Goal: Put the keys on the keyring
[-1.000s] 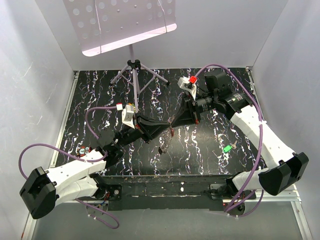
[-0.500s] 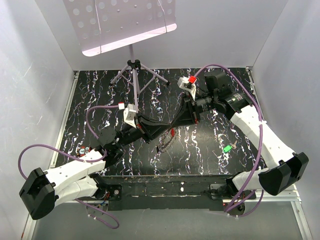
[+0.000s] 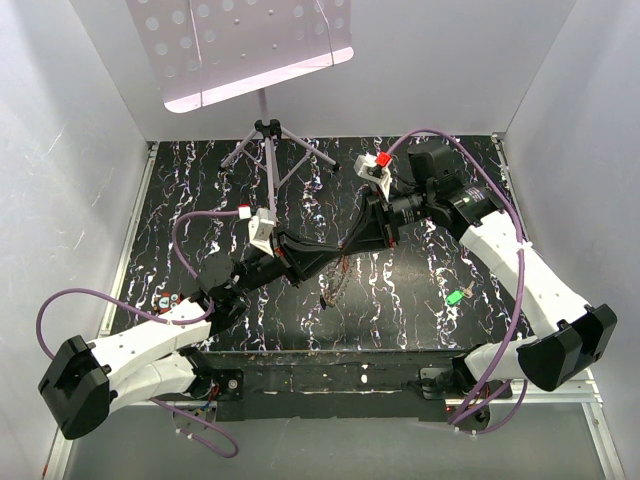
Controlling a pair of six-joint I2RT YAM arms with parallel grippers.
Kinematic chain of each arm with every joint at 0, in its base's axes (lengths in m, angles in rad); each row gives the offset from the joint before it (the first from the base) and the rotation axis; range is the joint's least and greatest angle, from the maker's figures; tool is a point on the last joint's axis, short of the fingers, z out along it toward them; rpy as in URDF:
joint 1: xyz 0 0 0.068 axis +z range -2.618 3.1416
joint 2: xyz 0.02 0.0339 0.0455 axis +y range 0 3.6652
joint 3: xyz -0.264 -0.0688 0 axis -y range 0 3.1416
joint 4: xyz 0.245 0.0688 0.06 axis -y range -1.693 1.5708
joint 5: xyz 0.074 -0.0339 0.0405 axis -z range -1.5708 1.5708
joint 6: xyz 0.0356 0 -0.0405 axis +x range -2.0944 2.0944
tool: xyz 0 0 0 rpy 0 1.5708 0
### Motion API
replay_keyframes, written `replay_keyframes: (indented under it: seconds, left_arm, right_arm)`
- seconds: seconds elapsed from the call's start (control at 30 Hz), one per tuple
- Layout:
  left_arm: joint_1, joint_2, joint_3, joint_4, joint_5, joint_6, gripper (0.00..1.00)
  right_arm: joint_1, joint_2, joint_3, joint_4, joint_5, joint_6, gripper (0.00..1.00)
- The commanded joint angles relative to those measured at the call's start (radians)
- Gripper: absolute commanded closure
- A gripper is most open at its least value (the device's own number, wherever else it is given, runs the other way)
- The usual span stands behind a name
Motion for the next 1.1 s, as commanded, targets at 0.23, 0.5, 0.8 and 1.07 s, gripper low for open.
replay_keyframes:
  seconds: [0.23, 0.5, 0.8, 1.07]
  left_arm:
    - [-0.001, -0.04, 0.033, 0.031, -0.016, 0.022, 1.0]
    - [0.001, -0.025, 0.036, 0.046, -0.01, 0.011, 1.0]
    - [0.001, -0.037, 0.028, -0.004, -0.019, 0.005, 0.92]
    - [-0.001, -0.131, 0.05, -0.217, -0.014, 0.07, 0.31]
  right_arm:
    - [0.011, -0.01, -0.028, 0.025, -0.005, -0.007, 0.8]
    - [0.011, 0.001, -0.026, 0.033, -0.045, -0.007, 0.96]
    - [0.011, 0.0, -0.011, 0.001, -0.034, -0.043, 0.99]
    - [0.011, -0.003, 0.009, -0.111, 0.018, -0.149, 0.99]
